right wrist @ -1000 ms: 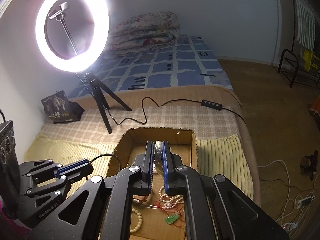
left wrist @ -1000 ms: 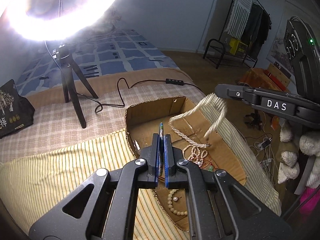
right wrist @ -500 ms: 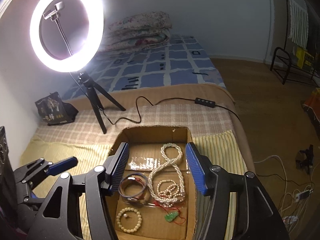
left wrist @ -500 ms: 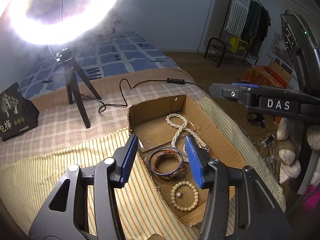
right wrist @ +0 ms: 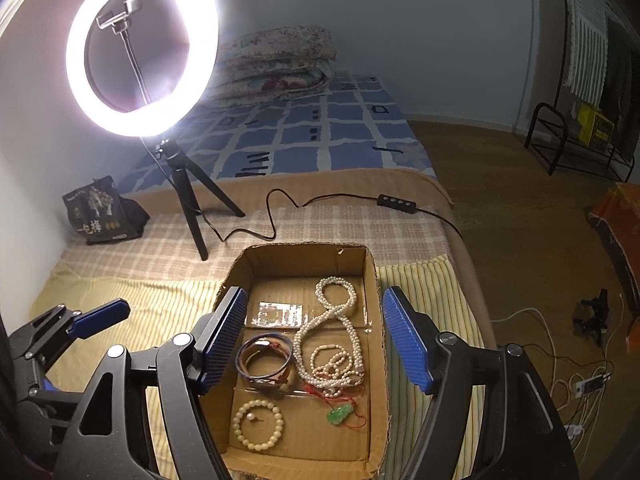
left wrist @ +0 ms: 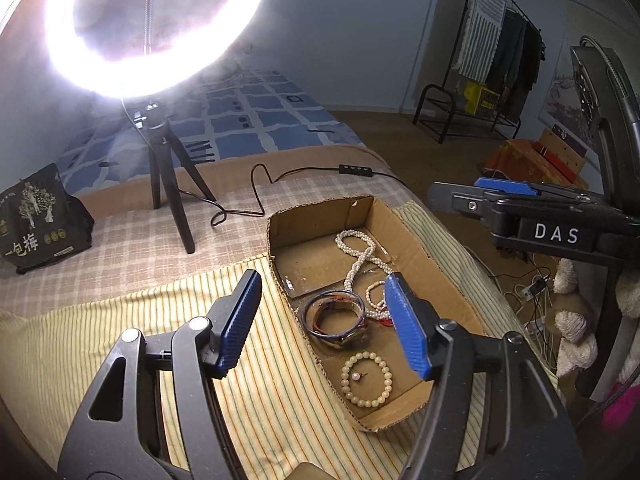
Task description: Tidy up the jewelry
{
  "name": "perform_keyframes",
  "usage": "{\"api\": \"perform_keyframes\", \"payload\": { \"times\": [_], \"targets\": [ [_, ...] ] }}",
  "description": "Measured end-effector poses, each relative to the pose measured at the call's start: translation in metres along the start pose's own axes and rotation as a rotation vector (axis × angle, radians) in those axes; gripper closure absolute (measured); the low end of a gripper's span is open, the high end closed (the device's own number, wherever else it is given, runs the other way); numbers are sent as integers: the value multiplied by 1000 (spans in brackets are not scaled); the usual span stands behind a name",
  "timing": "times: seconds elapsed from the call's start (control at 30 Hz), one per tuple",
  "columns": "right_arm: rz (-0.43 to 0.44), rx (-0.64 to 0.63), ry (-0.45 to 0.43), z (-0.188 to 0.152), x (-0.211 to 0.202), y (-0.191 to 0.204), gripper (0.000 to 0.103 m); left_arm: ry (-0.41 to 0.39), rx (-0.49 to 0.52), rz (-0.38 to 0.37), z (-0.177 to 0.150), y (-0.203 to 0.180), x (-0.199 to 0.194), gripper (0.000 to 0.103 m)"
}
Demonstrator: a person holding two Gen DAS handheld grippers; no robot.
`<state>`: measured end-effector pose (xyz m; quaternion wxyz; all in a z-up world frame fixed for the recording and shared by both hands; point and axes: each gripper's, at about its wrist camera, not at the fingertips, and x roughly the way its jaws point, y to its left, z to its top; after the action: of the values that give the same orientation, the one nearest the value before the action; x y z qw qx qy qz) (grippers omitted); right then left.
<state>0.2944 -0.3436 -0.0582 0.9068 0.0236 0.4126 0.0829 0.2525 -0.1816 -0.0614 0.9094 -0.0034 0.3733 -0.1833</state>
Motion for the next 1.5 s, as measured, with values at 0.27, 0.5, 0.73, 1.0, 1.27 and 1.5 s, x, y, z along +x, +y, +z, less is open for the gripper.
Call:
{"api": "perform_keyframes", "payload": {
  "times": [0.27,0.5,0.73,1.0,1.27,1.5],
  "targets": [
    [-6,11,-26,-4,-23,8,33,-36,-9,11,-1,3,-34,37],
    [-24,7,-56,-10,-53,21,33,-77,-17,24,-6,8,-71,37],
    [-63,-43,-97,-19,-87,43,27,-126,-6,53,-14,13,-108,28],
    [-111,-81,-144,-41,-120,68,25,-189,17,83,-28,20,-148,24],
    [-140,-45,-195,-68,-144,85,22,-213,17,103,-50,34,-169,18],
    [-170,-20,-206,-91,-143,95,22,-224,42,147,-73,42,-175,18]
  ]
}}
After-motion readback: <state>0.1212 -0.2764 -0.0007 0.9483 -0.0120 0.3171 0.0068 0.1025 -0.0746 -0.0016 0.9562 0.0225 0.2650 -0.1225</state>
